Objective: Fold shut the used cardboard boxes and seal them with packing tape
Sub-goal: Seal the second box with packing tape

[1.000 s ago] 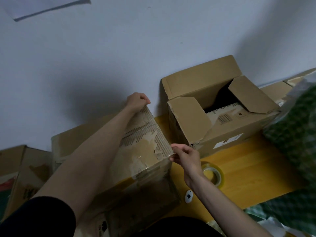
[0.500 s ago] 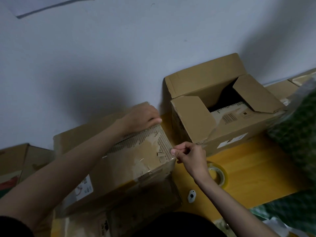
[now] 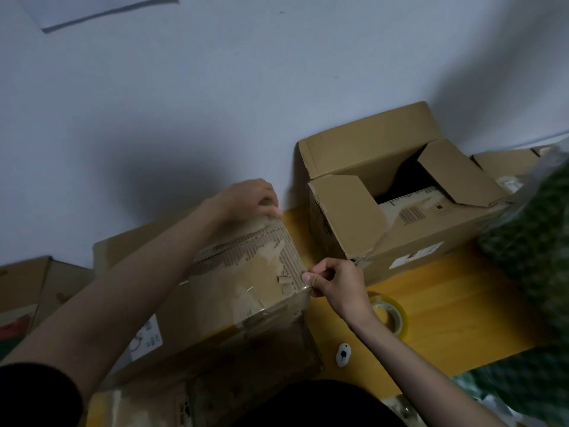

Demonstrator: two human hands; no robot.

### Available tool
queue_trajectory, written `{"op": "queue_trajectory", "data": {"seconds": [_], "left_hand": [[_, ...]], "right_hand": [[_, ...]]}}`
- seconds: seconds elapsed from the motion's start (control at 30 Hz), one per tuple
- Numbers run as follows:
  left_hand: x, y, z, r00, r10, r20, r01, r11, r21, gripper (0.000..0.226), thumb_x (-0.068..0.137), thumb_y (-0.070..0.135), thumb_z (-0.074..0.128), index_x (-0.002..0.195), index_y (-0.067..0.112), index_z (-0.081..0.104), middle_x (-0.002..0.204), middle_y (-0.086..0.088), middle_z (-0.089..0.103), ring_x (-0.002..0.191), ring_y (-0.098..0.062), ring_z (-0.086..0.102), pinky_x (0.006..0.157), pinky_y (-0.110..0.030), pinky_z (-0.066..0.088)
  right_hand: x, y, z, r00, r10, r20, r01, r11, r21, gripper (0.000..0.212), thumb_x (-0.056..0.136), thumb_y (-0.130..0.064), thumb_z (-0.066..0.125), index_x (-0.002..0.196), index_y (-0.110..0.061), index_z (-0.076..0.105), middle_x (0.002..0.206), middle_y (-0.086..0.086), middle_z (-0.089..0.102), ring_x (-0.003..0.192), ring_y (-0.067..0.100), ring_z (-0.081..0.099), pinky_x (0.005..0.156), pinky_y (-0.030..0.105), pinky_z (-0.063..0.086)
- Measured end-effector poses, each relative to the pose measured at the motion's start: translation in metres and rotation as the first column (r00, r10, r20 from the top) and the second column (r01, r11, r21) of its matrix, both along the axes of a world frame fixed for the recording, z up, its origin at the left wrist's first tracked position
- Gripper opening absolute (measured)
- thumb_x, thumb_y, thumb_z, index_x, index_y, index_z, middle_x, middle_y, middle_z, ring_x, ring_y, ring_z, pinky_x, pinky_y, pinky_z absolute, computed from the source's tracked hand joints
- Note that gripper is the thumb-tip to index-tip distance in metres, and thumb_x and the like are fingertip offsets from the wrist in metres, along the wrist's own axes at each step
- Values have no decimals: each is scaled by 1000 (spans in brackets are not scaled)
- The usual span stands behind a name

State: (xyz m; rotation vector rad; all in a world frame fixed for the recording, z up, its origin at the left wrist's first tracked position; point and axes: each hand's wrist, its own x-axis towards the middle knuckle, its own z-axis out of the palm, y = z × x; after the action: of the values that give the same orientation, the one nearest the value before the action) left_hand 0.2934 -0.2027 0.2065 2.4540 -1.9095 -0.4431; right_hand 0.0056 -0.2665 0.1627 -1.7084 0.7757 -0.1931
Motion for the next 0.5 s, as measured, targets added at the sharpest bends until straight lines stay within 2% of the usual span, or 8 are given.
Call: {"op": "queue_trajectory", "data": {"seconds": [0.07,0.13,0.27,0.33,0.37,0.43,0.47,0.5], "left_hand": [[8,-2,1,995,96,-13,-96,994,58,73,84,80,43,121,22,66,122,5,59,115,-13,53,97,-39,46],[6,-4,-5,984,171,-38,-169,984,49,69,88,70,50,130,17,60,131,1,55,119,-17,53,99,-37,44],[-3,-2,-12,972,235,3,-234,972,33,67,93,67,46,132,13,54,129,-1,51,112,-18,54,93,-38,47],[-12,-2,-9,967,241,88,-243,970,15,61,100,61,38,129,10,56,127,-5,55,111,-20,54,92,-38,47],[-19,-1,-6,961,235,145,-238,971,6,59,104,55,30,128,9,58,128,-7,57,115,-24,53,95,-40,45],[-36,0,-7,963,201,180,-201,979,-19,73,105,46,3,126,11,64,135,-12,59,128,-32,48,106,-46,38],[-46,1,-12,966,184,181,-184,983,-16,79,105,45,-4,128,13,64,143,-14,54,138,-34,41,113,-48,33],[-62,3,-14,966,202,159,-203,979,-11,74,106,46,1,135,14,60,154,-13,43,147,-34,28,120,-49,24]], "right_hand": [[0,-1,-1,1000,17,-9,-17,1000,-10,18,82,-24,82,83,-9,72,77,5,74,70,18,72,72,36,62],[1,-4,-4,999,40,-27,-41,998,-39,25,77,-28,87,83,-11,70,79,7,73,75,22,72,73,38,62],[2,-3,-6,997,69,-29,-71,995,-70,25,76,-27,88,80,-14,67,77,9,73,73,23,73,73,43,61],[3,-4,-4,996,86,-32,-89,992,-94,23,77,-22,87,77,-15,65,75,10,72,70,23,73,72,42,61],[5,-5,-3,995,95,-35,-98,989,-109,24,78,-20,87,74,-16,63,74,11,72,70,24,72,72,42,61],[6,-9,0,993,112,-45,-116,986,-121,27,78,-17,87,71,-19,61,75,13,71,72,29,72,71,43,60],[6,-10,1,992,118,-45,-123,986,-116,27,78,-16,87,71,-19,61,76,15,71,73,31,71,69,41,60],[6,-11,2,992,120,-41,-124,987,-103,26,78,-15,86,72,-18,61,77,16,71,73,32,71,65,37,60]]}}
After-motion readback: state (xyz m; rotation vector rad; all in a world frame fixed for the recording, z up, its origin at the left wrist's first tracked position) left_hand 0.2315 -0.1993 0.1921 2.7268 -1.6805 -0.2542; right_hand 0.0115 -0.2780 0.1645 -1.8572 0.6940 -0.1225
